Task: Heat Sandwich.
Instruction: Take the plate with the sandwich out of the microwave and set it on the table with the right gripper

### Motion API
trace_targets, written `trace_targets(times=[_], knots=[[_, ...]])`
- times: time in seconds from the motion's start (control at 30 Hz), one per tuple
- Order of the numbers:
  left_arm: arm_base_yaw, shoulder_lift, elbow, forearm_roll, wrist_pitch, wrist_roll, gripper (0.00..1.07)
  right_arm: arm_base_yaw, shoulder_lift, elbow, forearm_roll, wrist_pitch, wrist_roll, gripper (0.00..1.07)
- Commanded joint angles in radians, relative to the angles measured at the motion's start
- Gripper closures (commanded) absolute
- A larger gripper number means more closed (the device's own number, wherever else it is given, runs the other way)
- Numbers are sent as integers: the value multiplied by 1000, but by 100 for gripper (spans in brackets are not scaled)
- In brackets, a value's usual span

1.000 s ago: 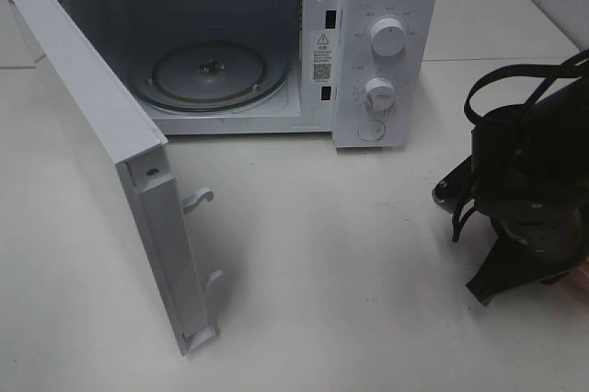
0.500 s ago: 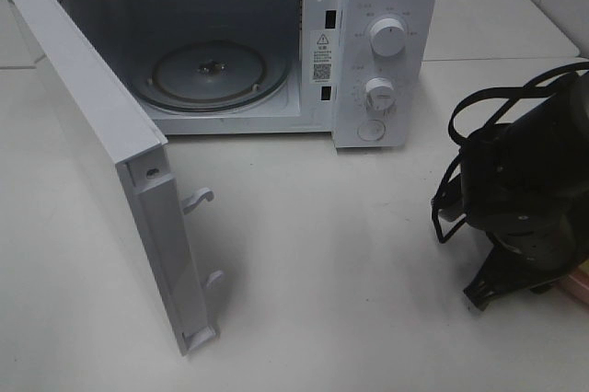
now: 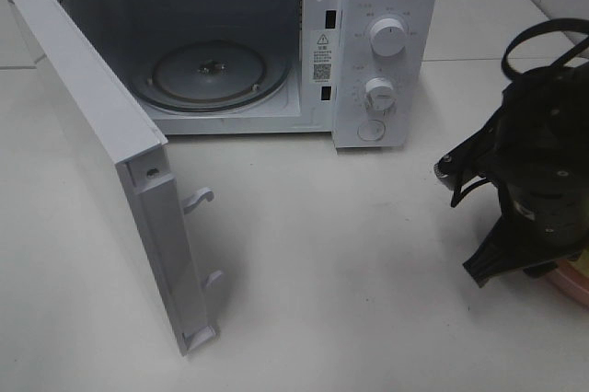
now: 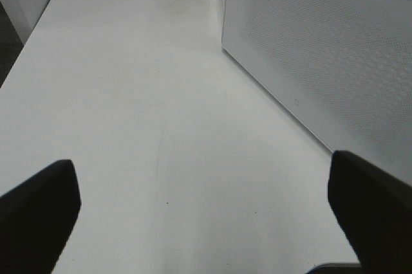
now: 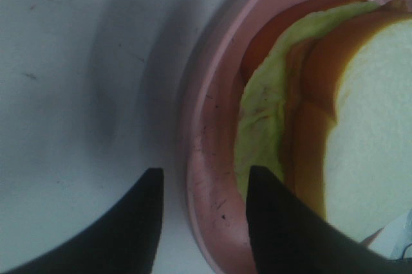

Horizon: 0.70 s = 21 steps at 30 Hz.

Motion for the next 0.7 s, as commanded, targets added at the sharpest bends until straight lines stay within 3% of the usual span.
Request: trace_targets(times=[0.03,0.17,0.4,0.7], knots=[[3,-6,4,-1,-12,-3,9,0,-74,-1,77,10,-102,64],[3,-6,4,-1,-12,-3,9,0,-166,-1,152,10,-199,56],[3,-6,4,-1,-12,-3,9,0,-355,-1,298,14,-378,20],[3,-6,4,-1,-12,-3,9,1,-599,-1,502,87,-576,19]])
